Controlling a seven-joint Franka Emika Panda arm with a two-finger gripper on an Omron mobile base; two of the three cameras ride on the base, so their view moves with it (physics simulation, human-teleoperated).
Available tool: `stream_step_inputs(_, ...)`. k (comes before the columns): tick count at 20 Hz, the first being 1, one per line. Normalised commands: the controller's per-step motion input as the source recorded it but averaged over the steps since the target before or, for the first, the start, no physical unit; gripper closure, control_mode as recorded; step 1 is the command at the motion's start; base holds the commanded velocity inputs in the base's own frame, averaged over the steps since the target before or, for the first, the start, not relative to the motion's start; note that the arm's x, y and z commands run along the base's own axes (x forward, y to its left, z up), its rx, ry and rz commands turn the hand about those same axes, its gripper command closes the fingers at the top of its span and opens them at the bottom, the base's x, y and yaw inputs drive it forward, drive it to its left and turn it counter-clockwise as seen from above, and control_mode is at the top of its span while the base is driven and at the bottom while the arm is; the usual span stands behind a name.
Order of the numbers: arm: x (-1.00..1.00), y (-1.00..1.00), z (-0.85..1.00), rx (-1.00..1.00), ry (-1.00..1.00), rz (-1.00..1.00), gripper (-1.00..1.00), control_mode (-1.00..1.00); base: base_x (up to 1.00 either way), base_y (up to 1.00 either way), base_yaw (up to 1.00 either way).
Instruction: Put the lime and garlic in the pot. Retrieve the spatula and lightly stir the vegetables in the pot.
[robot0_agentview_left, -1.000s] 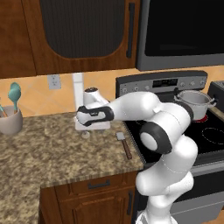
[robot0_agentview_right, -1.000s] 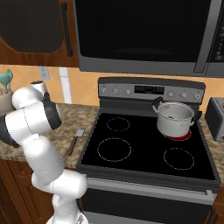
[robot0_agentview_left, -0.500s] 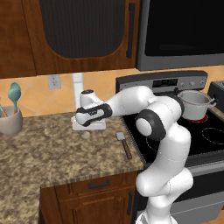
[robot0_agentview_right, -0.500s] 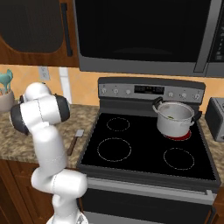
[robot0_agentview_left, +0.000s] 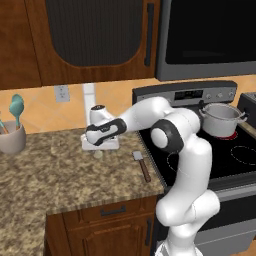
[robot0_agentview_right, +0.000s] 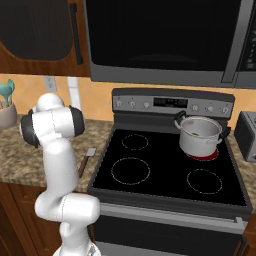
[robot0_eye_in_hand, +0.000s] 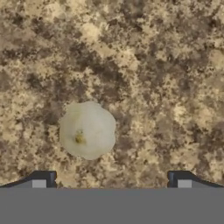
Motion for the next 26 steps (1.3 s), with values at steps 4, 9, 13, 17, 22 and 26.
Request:
stream_step_inputs(4, 0.18, 0.09, -0.23, 0.0, 0.0, -0.01, -1.0, -1.0, 0.0, 0.0, 0.0)
stream_step_inputs(9, 0.18, 0.12, -0.17, 0.0, 0.0, -0.02, -1.0, -1.0, 0.0, 0.0, 0.0)
stream_step_inputs(13, 0.16, 0.08, -0.23, 0.0, 0.0, -0.02, -1.0, -1.0, 0.0, 0.0, 0.0)
stream_step_inputs(17, 0.12, 0.02, -0.18, 0.0, 0.0, -0.02, 1.0, -1.0, 0.0, 0.0, 0.0)
stream_step_inputs(22, 0.01, 0.0, -0.05, 0.0, 0.01, -0.01, 1.0, -1.0, 0.0, 0.0, 0.0)
stream_step_inputs(26, -0.34, -0.17, 0.0, 0.01, -0.05, 0.0, 1.0, -1.0, 0.0, 0.0, 0.0)
